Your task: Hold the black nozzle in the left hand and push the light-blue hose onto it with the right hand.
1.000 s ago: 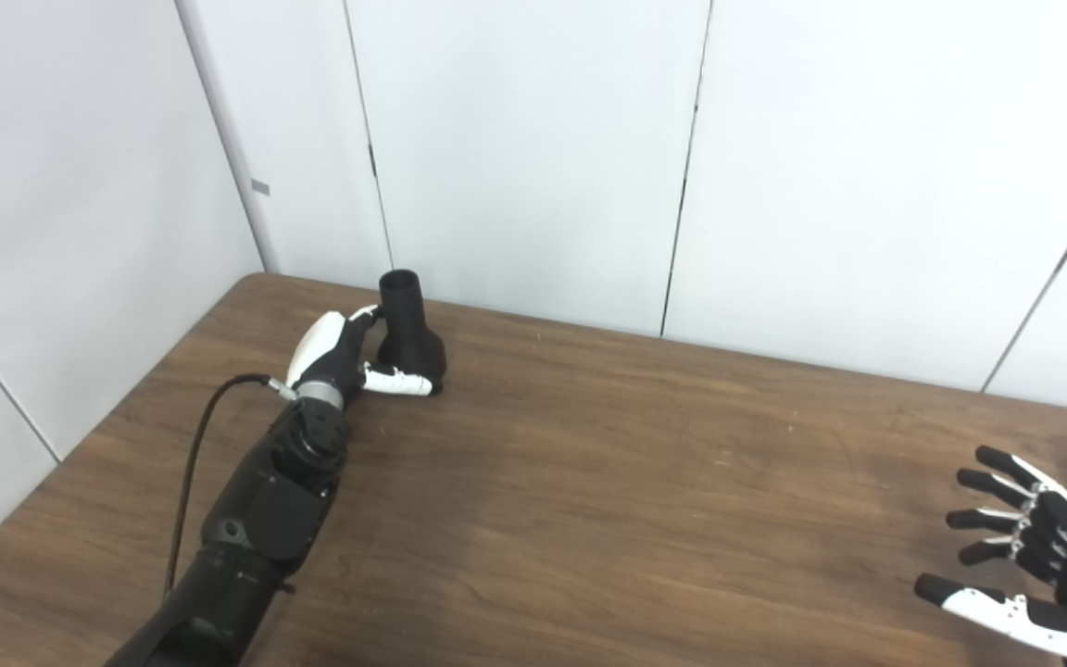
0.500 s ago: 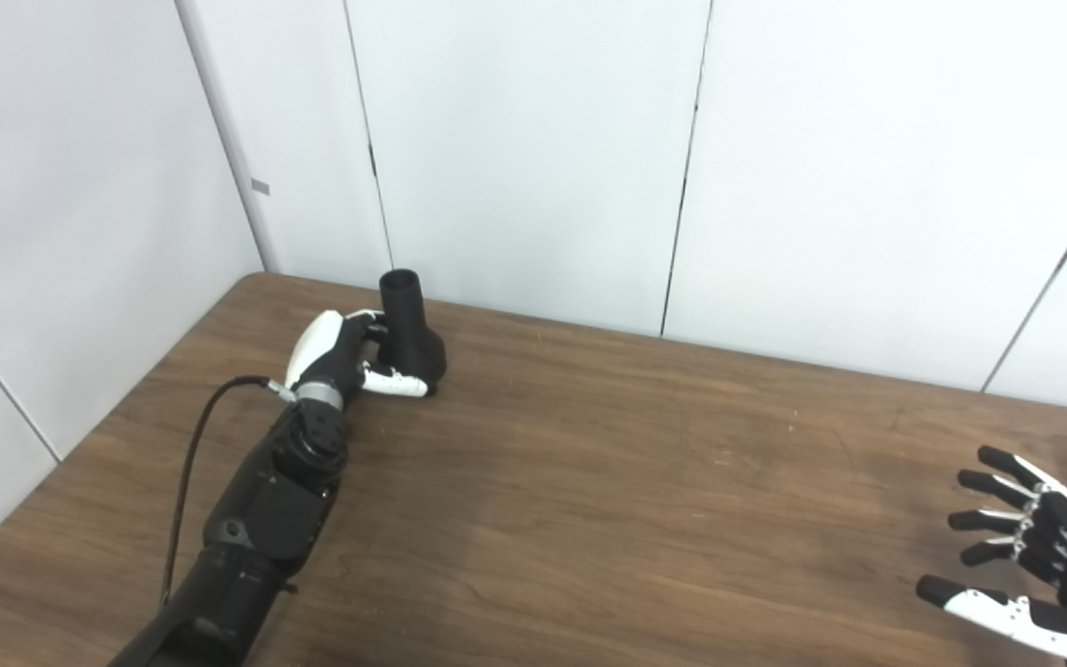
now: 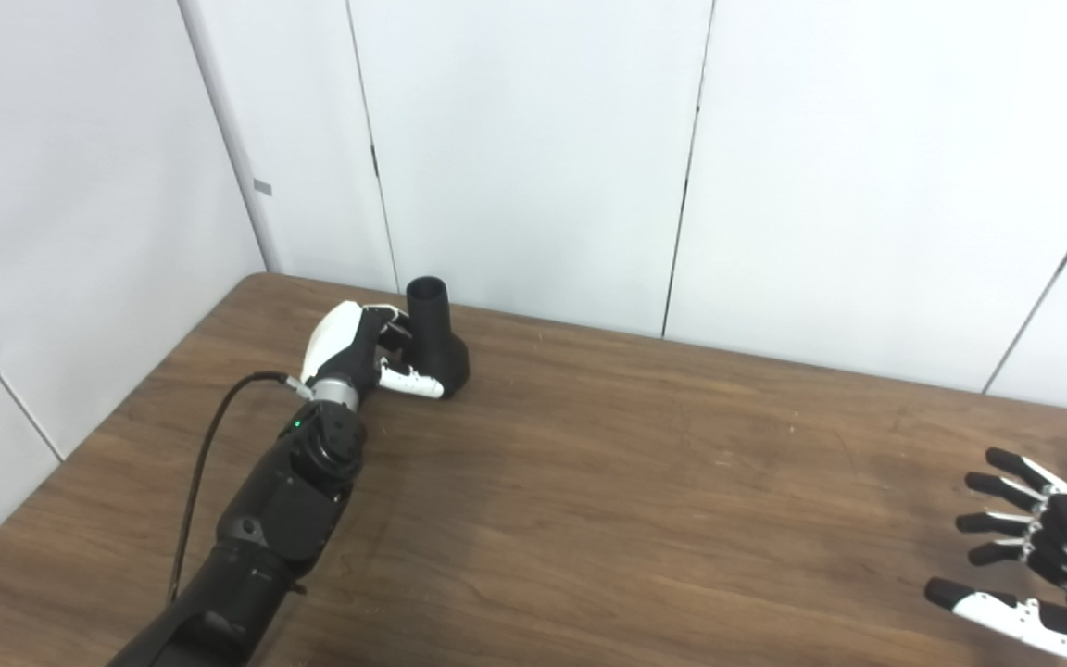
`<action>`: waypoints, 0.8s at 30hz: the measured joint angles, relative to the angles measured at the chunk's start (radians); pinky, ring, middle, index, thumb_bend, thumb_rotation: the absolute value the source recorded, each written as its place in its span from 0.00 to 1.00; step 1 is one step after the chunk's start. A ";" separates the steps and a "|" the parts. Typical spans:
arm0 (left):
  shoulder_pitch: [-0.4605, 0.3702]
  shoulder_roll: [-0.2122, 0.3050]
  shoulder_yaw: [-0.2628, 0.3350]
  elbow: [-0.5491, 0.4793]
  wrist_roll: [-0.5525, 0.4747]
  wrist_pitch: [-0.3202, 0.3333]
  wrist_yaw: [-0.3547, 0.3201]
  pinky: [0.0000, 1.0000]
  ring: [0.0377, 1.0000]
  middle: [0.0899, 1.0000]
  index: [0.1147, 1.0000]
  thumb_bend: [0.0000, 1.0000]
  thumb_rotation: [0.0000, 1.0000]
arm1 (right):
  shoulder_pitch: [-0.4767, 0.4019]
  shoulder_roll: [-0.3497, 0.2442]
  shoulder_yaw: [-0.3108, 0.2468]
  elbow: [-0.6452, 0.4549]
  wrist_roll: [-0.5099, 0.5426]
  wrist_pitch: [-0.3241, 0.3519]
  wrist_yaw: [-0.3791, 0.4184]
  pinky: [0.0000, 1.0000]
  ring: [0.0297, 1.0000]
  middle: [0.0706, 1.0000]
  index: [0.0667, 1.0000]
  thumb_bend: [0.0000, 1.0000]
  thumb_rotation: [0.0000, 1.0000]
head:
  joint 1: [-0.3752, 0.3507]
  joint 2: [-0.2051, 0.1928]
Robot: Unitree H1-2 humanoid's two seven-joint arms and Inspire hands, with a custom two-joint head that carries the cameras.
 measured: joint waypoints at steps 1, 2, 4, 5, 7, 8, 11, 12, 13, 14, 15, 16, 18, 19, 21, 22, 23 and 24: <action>0.000 -0.001 -0.001 0.001 0.000 -0.002 0.001 1.00 0.67 0.46 0.40 0.52 0.00 | 0.000 0.000 0.000 0.000 0.000 0.000 0.000 0.51 0.62 0.76 0.82 0.68 0.04 | 0.000 0.000; 0.000 -0.001 -0.002 0.001 0.000 -0.003 0.002 1.00 0.67 0.46 0.40 0.52 0.00 | 0.000 0.000 0.000 0.000 0.000 0.001 0.000 0.51 0.62 0.76 0.82 0.68 0.04 | 0.000 0.000; 0.000 -0.001 -0.012 -0.001 0.002 -0.003 0.002 1.00 0.67 0.44 0.42 0.53 0.00 | 0.000 0.000 0.000 0.000 0.001 0.001 0.000 0.51 0.62 0.76 0.82 0.66 0.03 | -0.006 0.002; 0.002 -0.001 -0.021 -0.007 0.005 -0.003 0.002 1.00 0.66 0.44 0.42 0.53 0.00 | 0.000 0.000 0.000 0.000 0.001 0.001 0.000 0.51 0.62 0.76 0.82 0.66 0.03 | -0.011 0.002; 0.008 -0.002 -0.043 -0.025 0.016 -0.006 0.000 1.00 0.65 0.44 0.42 0.53 0.00 | 0.000 0.000 0.000 0.000 0.000 0.001 0.000 0.50 0.62 0.75 0.82 0.66 0.04 | -0.020 0.002; 0.010 -0.004 -0.057 -0.033 0.021 -0.010 -0.001 1.00 0.65 0.44 0.41 0.53 0.00 | 0.000 0.000 0.001 0.000 0.000 0.001 0.000 0.50 0.62 0.75 0.82 0.66 0.04 | -0.028 0.003; 0.013 -0.010 -0.085 -0.048 0.024 -0.023 -0.005 1.00 0.65 0.45 0.41 0.52 0.00 | 0.000 0.001 0.001 0.000 -0.001 0.001 0.000 0.49 0.61 0.75 0.81 0.66 0.04 | -0.035 0.005; 0.014 -0.010 -0.094 -0.053 0.024 -0.030 -0.008 1.00 0.65 0.45 0.41 0.52 0.00 | 0.000 0.002 0.001 0.000 -0.001 0.001 0.000 0.49 0.61 0.75 0.81 0.66 0.04 | -0.035 0.005; 0.015 -0.011 -0.101 -0.059 0.023 -0.039 -0.015 1.00 0.65 0.44 0.42 0.52 0.00 | -0.001 0.002 0.002 0.000 -0.003 0.001 0.000 0.48 0.61 0.75 0.81 0.66 0.04 | -0.049 0.006; 0.018 -0.011 -0.113 -0.068 0.022 -0.049 -0.025 1.00 0.65 0.42 0.43 0.52 0.00 | -0.001 0.003 0.003 0.000 -0.005 0.001 0.000 0.47 0.60 0.74 0.81 0.66 0.04 | -0.058 0.008; 0.022 -0.011 -0.124 -0.078 0.021 -0.060 -0.038 1.00 0.65 0.41 0.44 0.52 0.00 | -0.001 0.004 0.004 0.000 -0.009 0.001 -0.001 0.47 0.60 0.74 0.81 0.66 0.04 | -0.063 0.009; 0.024 -0.011 -0.136 -0.089 0.020 -0.074 -0.050 1.00 0.66 0.40 0.45 0.52 0.00 | -0.001 0.006 0.006 0.000 -0.012 0.001 -0.001 0.47 0.60 0.74 0.81 0.66 0.04 | -0.063 0.009; 0.027 -0.016 -0.160 -0.097 0.020 -0.096 -0.062 1.00 0.65 0.39 0.45 0.52 0.00 | -0.003 0.011 0.009 0.000 -0.018 0.001 -0.001 0.47 0.61 0.74 0.81 0.66 0.03 | -0.089 0.014; 0.027 -0.021 -0.167 -0.099 0.020 -0.105 -0.065 1.00 0.64 0.39 0.45 0.52 0.00 | -0.003 0.014 0.009 0.000 -0.020 0.001 -0.001 0.47 0.61 0.74 0.81 0.66 0.03 | -0.094 0.015; 0.028 -0.026 -0.190 -0.113 0.022 -0.124 -0.077 1.00 0.63 0.40 0.44 0.53 0.00 | -0.004 0.023 0.009 -0.003 -0.027 0.008 -0.002 0.52 0.62 0.75 0.81 0.66 0.07 | -0.123 0.020; 0.028 -0.025 -0.204 -0.124 0.023 -0.130 -0.089 1.00 0.62 0.41 0.44 0.53 0.00 | -0.004 0.027 0.010 -0.013 -0.033 0.026 -0.003 0.53 0.62 0.75 0.81 0.67 0.08 | -0.123 0.020; 0.027 -0.026 -0.215 -0.132 0.023 -0.135 -0.098 1.00 0.62 0.41 0.43 0.53 0.00 | -0.004 0.031 0.011 -0.027 -0.040 0.044 -0.003 0.54 0.63 0.75 0.81 0.67 0.09 | -0.130 0.021; 0.028 -0.027 -0.226 -0.138 0.023 -0.142 -0.103 1.00 0.61 0.42 0.43 0.53 0.00 | -0.005 0.034 0.012 -0.044 -0.049 0.071 -0.004 0.55 0.64 0.75 0.80 0.66 0.09 | -0.155 0.025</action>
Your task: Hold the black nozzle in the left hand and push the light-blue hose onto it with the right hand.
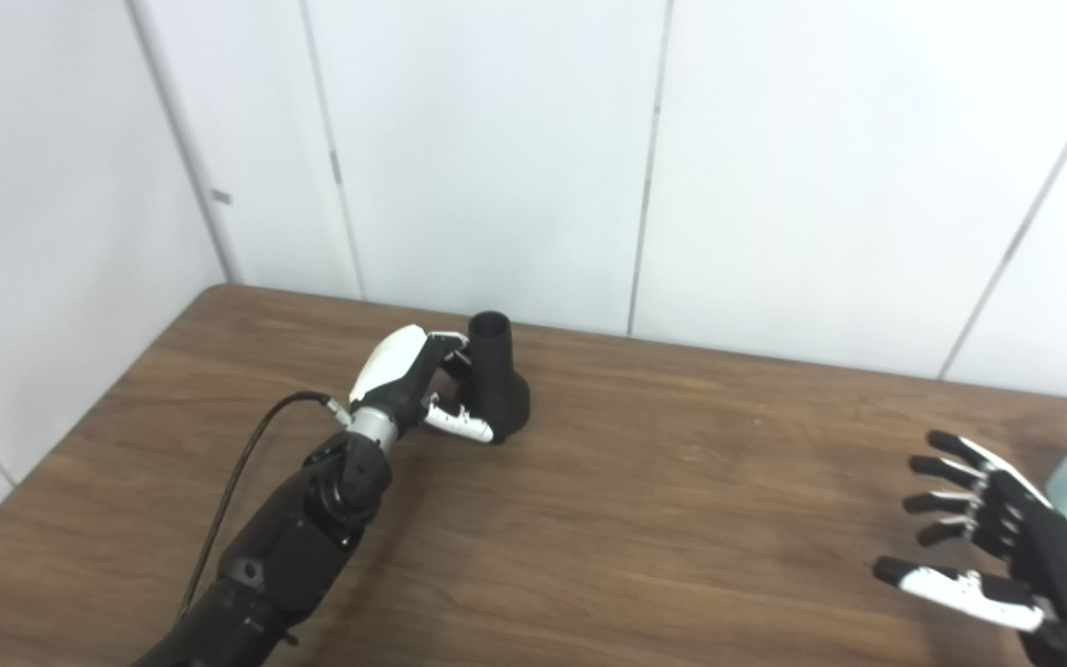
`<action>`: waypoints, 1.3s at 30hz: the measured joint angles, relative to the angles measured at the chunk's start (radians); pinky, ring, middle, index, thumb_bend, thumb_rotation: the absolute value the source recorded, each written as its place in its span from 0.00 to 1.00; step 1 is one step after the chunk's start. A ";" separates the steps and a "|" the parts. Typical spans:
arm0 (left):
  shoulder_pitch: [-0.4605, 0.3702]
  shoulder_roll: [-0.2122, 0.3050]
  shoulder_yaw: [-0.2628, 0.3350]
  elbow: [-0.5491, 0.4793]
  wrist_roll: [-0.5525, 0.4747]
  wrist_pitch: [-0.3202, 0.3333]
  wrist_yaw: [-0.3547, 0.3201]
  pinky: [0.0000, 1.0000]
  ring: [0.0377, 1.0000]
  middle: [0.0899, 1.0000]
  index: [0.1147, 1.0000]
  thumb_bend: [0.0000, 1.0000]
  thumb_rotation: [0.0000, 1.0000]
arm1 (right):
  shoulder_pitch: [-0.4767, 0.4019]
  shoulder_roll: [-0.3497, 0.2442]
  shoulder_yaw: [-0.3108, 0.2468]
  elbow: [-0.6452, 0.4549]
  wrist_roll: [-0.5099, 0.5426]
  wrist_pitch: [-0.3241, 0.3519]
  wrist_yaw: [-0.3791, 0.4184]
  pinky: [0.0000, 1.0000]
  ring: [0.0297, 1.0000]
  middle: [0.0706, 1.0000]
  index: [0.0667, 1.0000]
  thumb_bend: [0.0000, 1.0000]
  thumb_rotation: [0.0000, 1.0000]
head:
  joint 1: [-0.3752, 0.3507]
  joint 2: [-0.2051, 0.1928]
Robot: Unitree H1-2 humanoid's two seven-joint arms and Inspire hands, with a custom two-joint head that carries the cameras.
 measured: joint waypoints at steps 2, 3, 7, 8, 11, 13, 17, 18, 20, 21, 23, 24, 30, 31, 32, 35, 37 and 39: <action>0.002 -0.002 -0.020 -0.018 -0.001 -0.019 -0.019 1.00 0.60 0.42 0.42 0.53 0.00 | -0.001 0.006 0.002 -0.026 -0.022 0.042 -0.003 0.55 0.64 0.75 0.80 0.66 0.08 | -0.015 0.006; 0.003 -0.003 -0.033 -0.029 -0.001 -0.024 -0.028 1.00 0.60 0.43 0.42 0.53 0.00 | -0.001 0.010 0.003 -0.027 -0.030 0.048 -0.006 0.54 0.64 0.75 0.80 0.66 0.09 | -0.016 0.006; 0.006 -0.017 -0.060 -0.056 -0.006 -0.046 -0.054 1.00 0.60 0.42 0.42 0.53 0.00 | -0.001 0.026 0.010 -0.026 -0.048 0.047 -0.016 0.52 0.63 0.74 0.80 0.66 0.08 | -0.051 0.009; 0.006 -0.019 -0.064 -0.056 -0.009 -0.063 -0.063 1.00 0.60 0.42 0.43 0.53 0.00 | -0.001 0.028 0.011 -0.025 -0.049 0.043 -0.019 0.52 0.62 0.74 0.80 0.65 0.07 | -0.063 0.011; 0.008 -0.031 -0.071 -0.044 -0.031 -0.118 -0.070 1.00 0.60 0.41 0.43 0.53 0.00 | -0.005 0.030 0.010 -0.024 -0.048 0.034 -0.026 0.52 0.62 0.74 0.80 0.65 0.06 | -0.089 0.014; 0.008 -0.041 -0.080 -0.040 -0.031 -0.139 -0.070 1.00 0.60 0.41 0.43 0.53 0.00 | -0.008 0.031 0.009 -0.024 -0.048 0.032 -0.032 0.52 0.62 0.74 0.80 0.64 0.07 | -0.100 0.015; 0.003 -0.067 -0.109 -0.042 -0.028 -0.151 -0.070 1.00 0.61 0.42 0.43 0.53 0.00 | -0.010 0.035 0.012 -0.020 -0.055 0.027 -0.039 0.51 0.61 0.74 0.80 0.65 0.07 | -0.134 0.014; 0.002 -0.071 -0.115 -0.043 -0.027 -0.157 -0.070 1.00 0.61 0.43 0.42 0.53 0.00 | -0.010 0.036 0.012 -0.017 -0.056 0.027 -0.040 0.51 0.61 0.74 0.80 0.65 0.07 | -0.134 0.014; 0.002 -0.079 -0.126 -0.042 -0.028 -0.173 -0.073 1.00 0.61 0.43 0.42 0.53 0.00 | -0.010 0.036 0.012 -0.012 -0.059 0.027 -0.042 0.51 0.61 0.73 0.80 0.65 0.08 | -0.146 0.015; 0.000 -0.084 -0.133 -0.040 -0.028 -0.180 -0.075 1.00 0.61 0.43 0.42 0.53 0.00 | -0.010 0.037 0.012 -0.010 -0.059 0.028 -0.043 0.52 0.61 0.73 0.80 0.65 0.08 | -0.152 0.017; -0.007 -0.096 -0.146 -0.028 -0.029 -0.199 -0.080 1.00 0.60 0.43 0.42 0.53 0.00 | -0.011 0.039 0.012 -0.009 -0.060 0.027 -0.045 0.51 0.61 0.73 0.80 0.64 0.08 | -0.158 0.014; -0.013 -0.103 -0.150 -0.019 -0.030 -0.211 -0.084 1.00 0.60 0.43 0.43 0.53 0.00 | -0.012 0.041 0.012 -0.009 -0.059 0.027 -0.047 0.51 0.61 0.73 0.80 0.64 0.07 | -0.158 0.014; -0.034 -0.133 -0.173 0.023 -0.038 -0.259 -0.109 1.00 0.59 0.43 0.42 0.53 0.00 | -0.016 0.058 0.012 -0.009 -0.059 0.016 -0.063 0.51 0.60 0.73 0.80 0.64 0.06 | -0.184 0.015; -0.036 -0.136 -0.177 0.024 -0.039 -0.260 -0.110 1.00 0.59 0.43 0.42 0.53 0.00 | -0.016 0.058 0.012 -0.009 -0.058 0.016 -0.064 0.51 0.60 0.73 0.80 0.64 0.06 | -0.184 0.015; -0.038 -0.139 -0.181 0.025 -0.039 -0.260 -0.110 1.00 0.59 0.43 0.42 0.53 0.00 | -0.016 0.058 0.011 -0.009 -0.058 0.015 -0.065 0.51 0.60 0.73 0.80 0.64 0.06 | -0.189 0.018; -0.042 -0.144 -0.195 0.025 -0.038 -0.260 -0.111 1.00 0.59 0.44 0.42 0.53 0.00 | -0.016 0.059 0.010 -0.010 -0.054 0.016 -0.065 0.51 0.60 0.73 0.80 0.64 0.08 | -0.192 0.018; -0.048 -0.145 -0.207 0.025 -0.037 -0.261 -0.111 1.00 0.59 0.44 0.42 0.53 0.00 | -0.015 0.059 0.010 -0.013 -0.054 0.017 -0.065 0.50 0.60 0.73 0.80 0.64 0.09 | -0.198 0.023; -0.052 -0.148 -0.218 0.025 -0.037 -0.260 -0.111 1.00 0.59 0.43 0.42 0.53 0.00 | -0.015 0.059 0.008 -0.026 -0.053 0.019 -0.065 0.49 0.60 0.73 0.80 0.64 0.09 | -0.210 0.023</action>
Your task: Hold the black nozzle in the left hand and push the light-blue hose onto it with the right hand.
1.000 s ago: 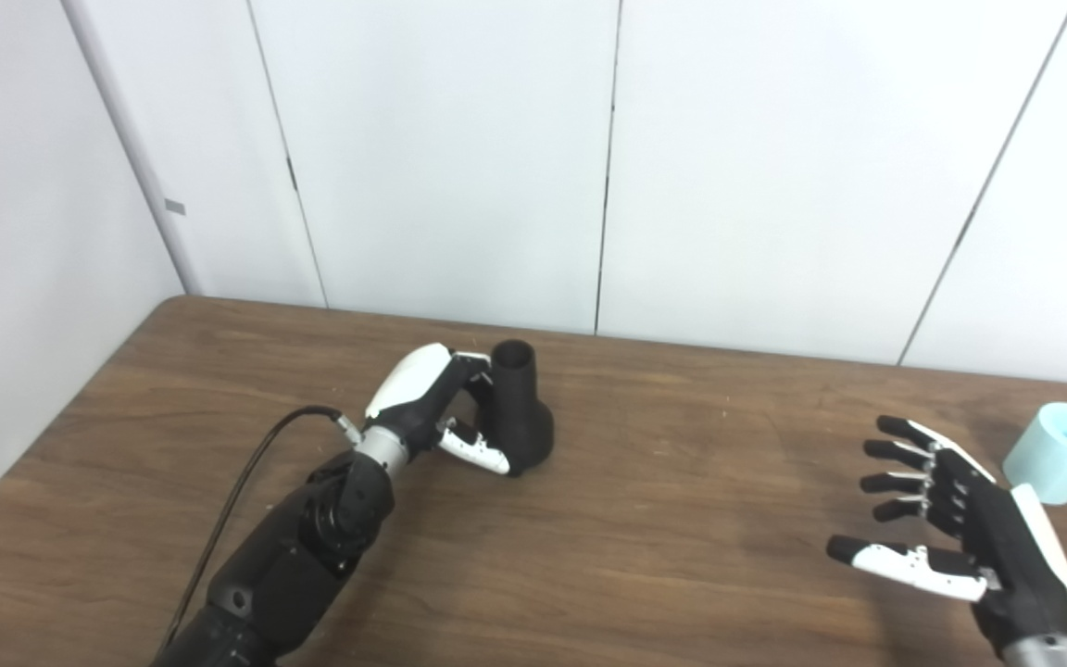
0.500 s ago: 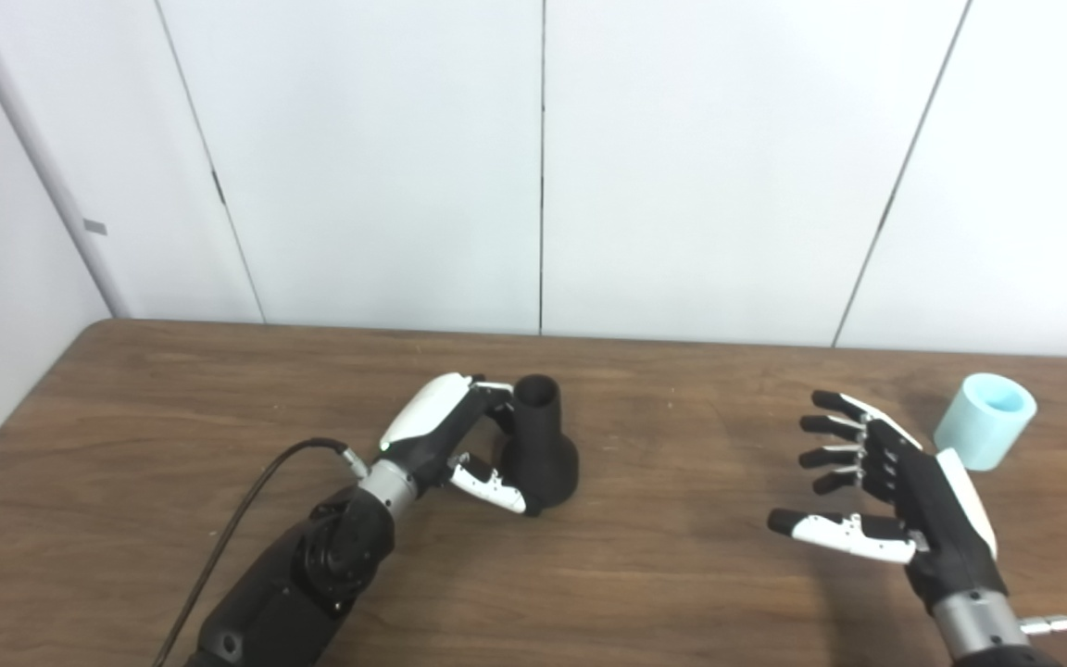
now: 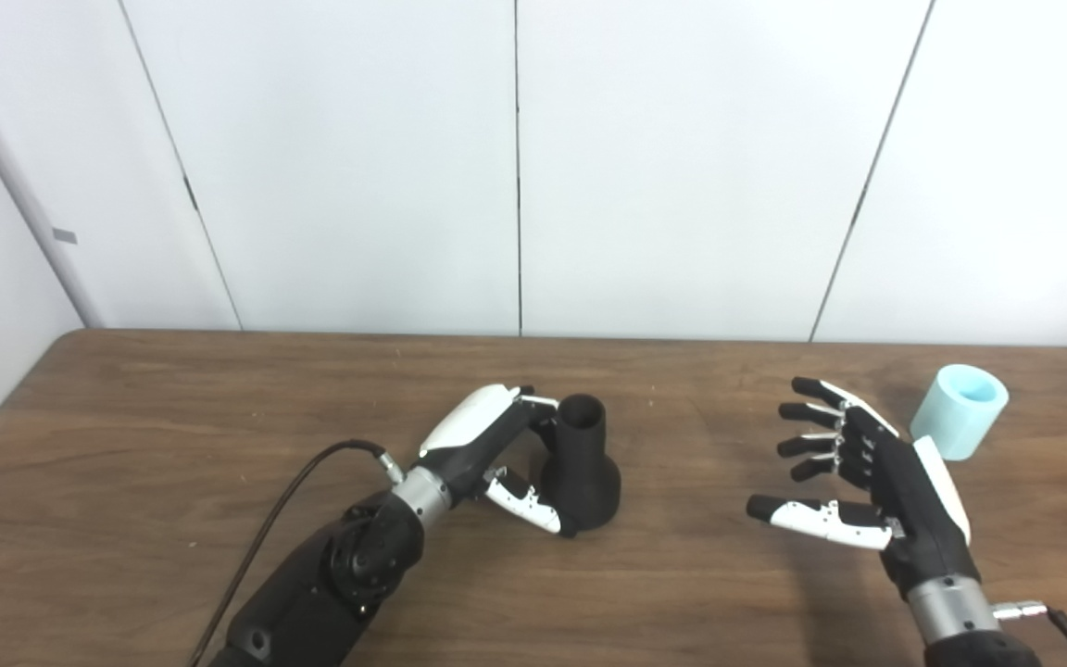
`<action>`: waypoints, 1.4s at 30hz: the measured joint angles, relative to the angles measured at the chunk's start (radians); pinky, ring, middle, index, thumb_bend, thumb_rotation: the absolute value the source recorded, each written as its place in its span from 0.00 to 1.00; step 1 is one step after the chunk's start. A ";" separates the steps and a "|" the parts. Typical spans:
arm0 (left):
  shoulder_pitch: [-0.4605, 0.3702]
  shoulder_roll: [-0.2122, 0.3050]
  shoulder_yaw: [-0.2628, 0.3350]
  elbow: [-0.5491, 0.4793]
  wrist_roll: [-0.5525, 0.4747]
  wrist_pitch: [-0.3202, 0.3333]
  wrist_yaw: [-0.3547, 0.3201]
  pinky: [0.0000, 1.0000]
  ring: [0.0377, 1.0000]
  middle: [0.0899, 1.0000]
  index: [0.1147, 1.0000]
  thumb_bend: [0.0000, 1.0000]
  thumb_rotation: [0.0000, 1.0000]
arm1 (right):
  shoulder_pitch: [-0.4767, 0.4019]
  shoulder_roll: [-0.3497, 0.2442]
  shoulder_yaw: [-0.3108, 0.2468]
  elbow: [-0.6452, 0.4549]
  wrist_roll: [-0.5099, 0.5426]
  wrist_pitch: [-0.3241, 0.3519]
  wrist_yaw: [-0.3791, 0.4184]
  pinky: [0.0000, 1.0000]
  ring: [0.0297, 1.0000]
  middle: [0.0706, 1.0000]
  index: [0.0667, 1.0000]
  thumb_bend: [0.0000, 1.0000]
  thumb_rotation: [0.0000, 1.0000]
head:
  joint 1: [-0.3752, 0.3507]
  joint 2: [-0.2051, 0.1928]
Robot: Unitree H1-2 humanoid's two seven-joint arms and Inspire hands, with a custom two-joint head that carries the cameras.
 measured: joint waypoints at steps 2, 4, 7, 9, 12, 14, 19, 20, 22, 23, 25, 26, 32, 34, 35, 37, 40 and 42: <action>-0.001 -0.007 -0.008 0.000 0.002 0.000 0.000 1.00 0.59 0.43 0.42 0.53 0.00 | 0.001 -0.001 -0.007 -0.027 0.004 0.004 0.000 0.48 0.59 0.73 0.80 0.64 0.09 | -0.005 0.000; -0.003 -0.015 -0.017 0.000 0.008 0.001 0.000 1.00 0.59 0.42 0.42 0.53 0.00 | 0.001 -0.007 -0.017 -0.059 0.006 0.014 0.001 0.48 0.60 0.73 0.80 0.64 0.08 | -0.020 0.002; -0.006 -0.024 -0.024 0.000 0.012 0.004 0.000 1.00 0.59 0.42 0.43 0.53 0.00 | 0.000 -0.044 -0.043 -0.112 0.005 0.042 0.008 0.49 0.62 0.73 0.80 0.65 0.07 | -0.043 0.003; -0.005 -0.026 -0.025 -0.003 0.012 0.006 -0.001 1.00 0.60 0.42 0.43 0.53 0.00 | -0.001 -0.090 -0.069 -0.142 0.000 0.066 0.019 0.51 0.63 0.75 0.81 0.66 0.08 | -0.063 0.005; -0.005 -0.025 -0.025 -0.004 0.012 0.007 -0.005 1.00 0.60 0.42 0.42 0.53 0.00 | -0.016 -0.185 -0.098 -0.177 -0.018 0.116 0.046 0.53 0.65 0.76 0.81 0.68 0.12 | -0.109 0.002; -0.005 -0.023 -0.025 -0.004 0.012 0.006 -0.007 1.00 0.60 0.43 0.42 0.53 0.00 | -0.043 -0.259 -0.105 -0.196 -0.043 0.177 0.080 0.57 0.66 0.77 0.80 0.69 0.16 | -0.150 -0.003; -0.004 -0.015 -0.026 -0.003 0.012 -0.008 -0.013 1.00 0.60 0.45 0.41 0.52 0.00 | -0.186 -0.477 -0.132 -0.196 -0.134 0.287 0.197 0.55 0.67 0.77 0.79 0.75 0.16 | -0.202 -0.037; -0.004 -0.013 -0.026 -0.003 0.012 -0.014 -0.014 1.00 0.61 0.46 0.41 0.52 0.00 | -0.214 -0.498 -0.141 -0.188 -0.155 0.287 0.216 0.55 0.69 0.78 0.79 0.76 0.17 | -0.209 -0.041; -0.001 -0.012 -0.025 0.000 0.012 -0.025 -0.014 1.00 0.61 0.45 0.41 0.52 0.00 | -0.253 -0.524 -0.147 -0.157 -0.192 0.287 0.264 0.56 0.70 0.78 0.79 0.77 0.18 | -0.241 -0.061; 0.001 -0.011 -0.025 0.001 0.012 -0.033 -0.014 1.00 0.61 0.45 0.41 0.52 0.00 | -0.262 -0.526 -0.147 -0.140 -0.213 0.288 0.291 0.57 0.72 0.80 0.79 0.78 0.20 | -0.268 -0.069; 0.005 -0.009 -0.023 0.002 0.012 -0.042 -0.013 1.00 0.61 0.44 0.42 0.53 0.00 | -0.271 -0.522 -0.145 -0.103 -0.278 0.287 0.364 0.61 0.76 0.82 0.80 0.78 0.20 | -0.295 -0.078; 0.006 -0.008 -0.022 0.005 0.012 -0.047 -0.013 1.00 0.61 0.44 0.42 0.53 0.00 | -0.282 -0.521 -0.141 -0.073 -0.323 0.288 0.412 0.64 0.78 0.84 0.81 0.79 0.20 | -0.308 -0.081; 0.006 0.001 -0.014 0.022 0.011 -0.085 -0.013 1.00 0.61 0.46 0.40 0.52 0.00 | -0.388 -0.513 -0.138 0.028 -0.566 0.290 0.613 0.70 0.84 0.87 0.85 0.82 0.21 | -0.348 -0.100; 0.005 0.001 -0.011 0.035 0.010 -0.107 -0.013 1.00 0.61 0.46 0.40 0.52 0.00 | -0.436 -0.512 -0.129 0.089 -0.601 0.290 0.657 0.71 0.85 0.88 0.86 0.83 0.20 | -0.371 -0.114; 0.006 0.001 -0.010 0.039 0.009 -0.115 -0.013 1.00 0.61 0.46 0.41 0.52 0.00 | -0.450 -0.513 -0.125 0.115 -0.606 0.290 0.666 0.71 0.85 0.88 0.87 0.84 0.19 | -0.373 -0.114; 0.005 0.001 -0.007 0.046 0.004 -0.124 -0.013 1.00 0.61 0.45 0.41 0.52 0.00 | -0.470 -0.513 -0.106 0.174 -0.607 0.290 0.666 0.72 0.85 0.88 0.87 0.84 0.17 | -0.370 -0.114; 0.005 0.001 -0.001 0.056 -0.008 -0.139 -0.013 1.00 0.61 0.44 0.42 0.53 0.00 | -0.470 -0.513 -0.066 0.235 -0.605 0.290 0.660 0.73 0.86 0.89 0.87 0.84 0.15 | -0.370 -0.115; 0.005 0.001 0.001 0.061 -0.009 -0.144 -0.014 1.00 0.61 0.44 0.42 0.53 0.00 | -0.468 -0.512 -0.045 0.262 -0.604 0.290 0.654 0.75 0.87 0.90 0.88 0.84 0.15 | -0.368 -0.115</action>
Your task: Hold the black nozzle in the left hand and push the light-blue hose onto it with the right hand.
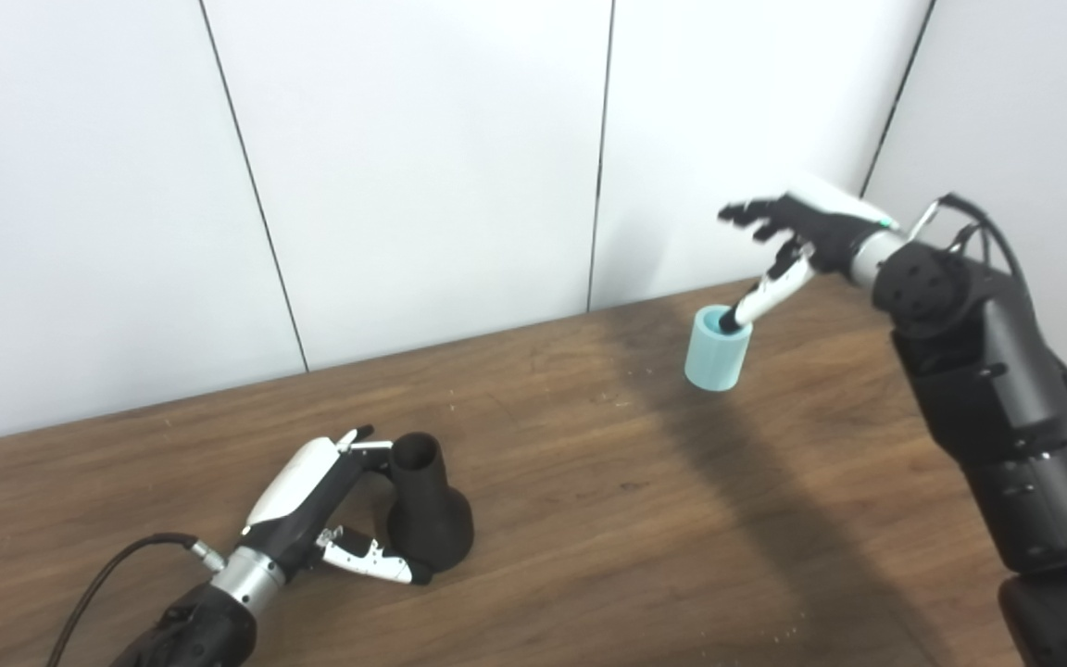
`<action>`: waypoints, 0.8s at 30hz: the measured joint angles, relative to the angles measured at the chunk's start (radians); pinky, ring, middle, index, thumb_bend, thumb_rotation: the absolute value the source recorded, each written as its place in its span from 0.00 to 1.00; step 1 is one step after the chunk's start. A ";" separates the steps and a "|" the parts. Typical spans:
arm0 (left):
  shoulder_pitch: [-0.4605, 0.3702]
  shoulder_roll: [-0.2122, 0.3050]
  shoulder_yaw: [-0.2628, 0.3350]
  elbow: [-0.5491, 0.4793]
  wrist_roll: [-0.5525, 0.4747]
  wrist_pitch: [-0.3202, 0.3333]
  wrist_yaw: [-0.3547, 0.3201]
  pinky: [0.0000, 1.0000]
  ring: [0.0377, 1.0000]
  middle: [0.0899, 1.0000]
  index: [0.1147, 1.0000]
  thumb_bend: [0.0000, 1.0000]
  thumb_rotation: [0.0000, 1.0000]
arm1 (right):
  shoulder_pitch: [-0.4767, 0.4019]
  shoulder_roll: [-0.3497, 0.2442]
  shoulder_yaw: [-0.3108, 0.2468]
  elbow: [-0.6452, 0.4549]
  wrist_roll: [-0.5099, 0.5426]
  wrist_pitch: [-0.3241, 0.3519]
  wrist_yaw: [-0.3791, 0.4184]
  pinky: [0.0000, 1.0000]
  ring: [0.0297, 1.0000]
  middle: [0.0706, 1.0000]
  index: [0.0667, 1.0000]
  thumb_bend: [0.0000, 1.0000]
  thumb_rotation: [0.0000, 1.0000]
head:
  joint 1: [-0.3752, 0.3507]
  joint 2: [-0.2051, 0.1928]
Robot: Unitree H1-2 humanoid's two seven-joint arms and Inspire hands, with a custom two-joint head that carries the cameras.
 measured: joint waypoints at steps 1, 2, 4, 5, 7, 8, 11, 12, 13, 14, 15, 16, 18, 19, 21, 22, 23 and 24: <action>0.000 0.000 0.001 0.001 -0.001 -0.001 -0.001 1.00 0.61 0.44 0.42 0.53 0.00 | 0.000 0.000 0.006 0.009 0.000 0.000 -0.002 0.76 0.87 0.90 0.88 0.84 0.15 | 0.000 0.000; 0.000 0.000 0.002 0.001 -0.001 -0.001 -0.002 1.00 0.61 0.44 0.42 0.53 0.00 | 0.000 0.000 0.011 0.015 0.000 0.000 -0.004 0.76 0.87 0.90 0.88 0.84 0.15 | 0.000 0.000; 0.002 0.000 0.004 0.001 -0.001 -0.001 -0.002 1.00 0.61 0.43 0.42 0.53 0.00 | -0.012 0.000 0.030 0.047 -0.006 0.000 -0.009 0.77 0.89 0.90 0.89 0.85 0.17 | 0.005 0.003; 0.002 0.000 0.004 0.001 -0.001 -0.001 -0.002 1.00 0.61 0.43 0.42 0.53 0.00 | -0.023 0.001 0.040 0.067 -0.011 0.000 -0.011 0.77 0.89 0.91 0.89 0.85 0.18 | 0.005 0.003; 0.003 0.000 0.005 0.001 -0.001 -0.002 -0.002 1.00 0.61 0.44 0.42 0.53 0.00 | -0.046 0.005 0.057 0.120 -0.029 0.000 -0.021 0.78 0.90 0.91 0.89 0.85 0.19 | 0.011 0.005; 0.003 0.000 0.004 0.001 -0.001 -0.003 -0.002 1.00 0.61 0.44 0.42 0.53 0.00 | -0.056 0.008 0.067 0.139 -0.035 0.000 -0.025 0.80 0.90 0.92 0.89 0.86 0.21 | 0.011 0.005; 0.003 0.000 0.004 0.001 -0.001 -0.005 -0.002 1.00 0.61 0.44 0.41 0.53 0.00 | -0.075 0.007 0.135 0.180 -0.045 -0.001 -0.050 0.93 0.92 0.93 0.89 0.90 0.26 | 0.012 0.008; 0.003 0.000 0.004 0.001 -0.001 -0.005 -0.002 1.00 0.61 0.44 0.42 0.53 0.00 | -0.078 0.007 0.159 0.195 -0.045 -0.004 -0.059 0.91 0.92 0.93 0.89 0.91 0.27 | 0.014 0.008; 0.003 0.000 0.004 0.000 -0.001 -0.005 -0.004 1.00 0.61 0.44 0.42 0.53 0.00 | -0.082 0.008 0.176 0.211 -0.044 -0.006 -0.066 0.86 0.92 0.93 0.89 0.92 0.26 | 0.014 0.008; 0.003 0.000 0.004 0.000 -0.002 -0.005 -0.005 1.00 0.61 0.44 0.42 0.53 0.00 | -0.083 0.008 0.190 0.225 -0.042 -0.006 -0.070 0.85 0.92 0.93 0.89 0.92 0.26 | 0.014 0.008; 0.003 0.000 0.004 0.000 -0.002 -0.005 -0.005 1.00 0.61 0.44 0.42 0.53 0.00 | -0.084 0.008 0.198 0.234 -0.040 -0.006 -0.073 0.82 0.92 0.93 0.89 0.92 0.25 | 0.014 0.008; 0.003 0.000 0.004 -0.001 -0.002 -0.005 -0.006 1.00 0.61 0.44 0.42 0.53 0.00 | -0.084 0.008 0.205 0.243 -0.040 -0.005 -0.077 0.81 0.92 0.92 0.89 0.92 0.24 | 0.014 0.008; 0.003 0.001 0.005 -0.001 -0.002 -0.005 -0.008 1.00 0.61 0.44 0.42 0.53 0.00 | -0.085 0.008 0.218 0.250 -0.041 -0.004 -0.086 0.79 0.92 0.92 0.89 0.91 0.22 | 0.015 0.009; 0.003 0.002 0.005 -0.001 -0.002 -0.005 -0.009 1.00 0.61 0.44 0.42 0.53 0.00 | -0.087 0.009 0.228 0.254 -0.042 -0.004 -0.092 0.79 0.92 0.92 0.89 0.92 0.22 | 0.015 0.009; 0.004 0.004 0.006 -0.003 -0.002 -0.004 -0.010 1.00 0.61 0.44 0.42 0.53 0.00 | -0.097 0.013 0.248 0.271 -0.045 -0.004 -0.099 0.78 0.92 0.92 0.89 0.92 0.23 | 0.017 0.014; 0.005 0.006 0.006 -0.006 -0.002 -0.004 -0.011 1.00 0.61 0.44 0.42 0.53 0.00 | -0.103 0.016 0.256 0.280 -0.046 -0.003 -0.100 0.78 0.92 0.92 0.89 0.92 0.23 | 0.015 0.014; 0.005 0.006 0.006 -0.007 -0.002 -0.004 -0.011 1.00 0.61 0.44 0.42 0.53 0.00 | -0.107 0.021 0.258 0.283 -0.048 -0.003 -0.100 0.78 0.92 0.92 0.89 0.92 0.23 | 0.017 0.017; 0.006 0.006 0.007 -0.008 -0.002 -0.004 -0.012 1.00 0.61 0.43 0.42 0.53 0.00 | -0.110 0.028 0.261 0.286 -0.055 -0.003 -0.101 0.78 0.91 0.92 0.89 0.92 0.23 | 0.018 0.018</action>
